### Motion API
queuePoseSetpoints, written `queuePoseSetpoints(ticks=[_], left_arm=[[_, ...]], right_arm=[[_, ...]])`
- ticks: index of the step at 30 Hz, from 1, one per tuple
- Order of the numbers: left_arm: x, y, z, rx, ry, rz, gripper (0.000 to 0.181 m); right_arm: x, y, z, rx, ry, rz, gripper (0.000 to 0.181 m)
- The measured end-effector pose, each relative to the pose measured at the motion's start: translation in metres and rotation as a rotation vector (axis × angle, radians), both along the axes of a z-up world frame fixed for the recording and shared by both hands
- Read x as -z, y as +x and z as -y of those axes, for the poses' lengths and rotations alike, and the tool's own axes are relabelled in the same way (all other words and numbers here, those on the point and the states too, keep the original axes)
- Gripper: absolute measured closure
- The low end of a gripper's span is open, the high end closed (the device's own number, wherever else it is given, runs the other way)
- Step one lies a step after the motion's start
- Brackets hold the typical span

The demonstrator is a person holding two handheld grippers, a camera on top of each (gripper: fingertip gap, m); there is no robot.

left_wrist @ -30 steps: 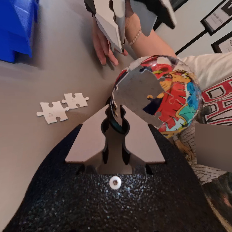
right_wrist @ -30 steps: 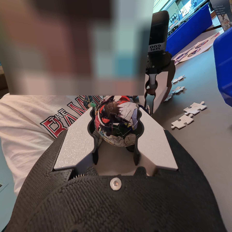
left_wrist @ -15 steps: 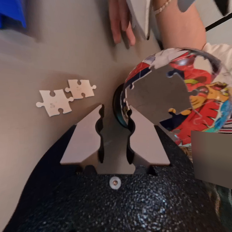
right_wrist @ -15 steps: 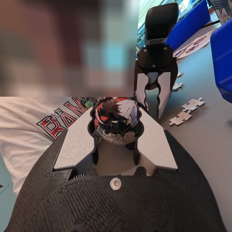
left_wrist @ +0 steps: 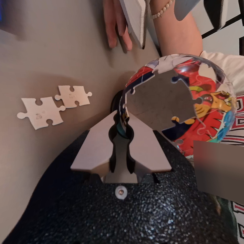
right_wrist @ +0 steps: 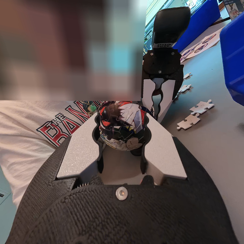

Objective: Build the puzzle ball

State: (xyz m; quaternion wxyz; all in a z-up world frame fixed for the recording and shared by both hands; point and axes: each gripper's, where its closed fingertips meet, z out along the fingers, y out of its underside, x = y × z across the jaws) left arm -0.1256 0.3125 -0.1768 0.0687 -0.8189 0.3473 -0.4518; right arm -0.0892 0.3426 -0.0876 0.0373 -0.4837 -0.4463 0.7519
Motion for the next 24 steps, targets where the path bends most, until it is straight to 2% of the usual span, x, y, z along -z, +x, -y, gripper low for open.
queuePoseSetpoints(ticks=[6,20,21,23,24], left_arm=[[-0.001,0.002,-0.002,-0.029,-0.021,0.028,0.178],[0.0,0.004,-0.008,-0.058,0.048,0.004,0.181],[-0.001,0.003,-0.007,-0.056,0.048,0.006,0.18],[-0.001,0.0,-0.011,-0.071,0.056,-0.013,0.164],[-0.003,-0.001,-0.013,-0.074,0.066,-0.006,0.162]], right_arm=[[0.002,-0.001,-0.001,-0.001,-0.006,0.009,0.117],[0.004,0.0,0.0,-0.002,0.001,0.01,0.117],[0.004,0.0,0.0,-0.002,0.002,0.01,0.117],[0.005,0.0,-0.001,-0.002,0.0,0.012,0.117],[0.005,0.0,-0.001,-0.002,0.0,0.011,0.117]])
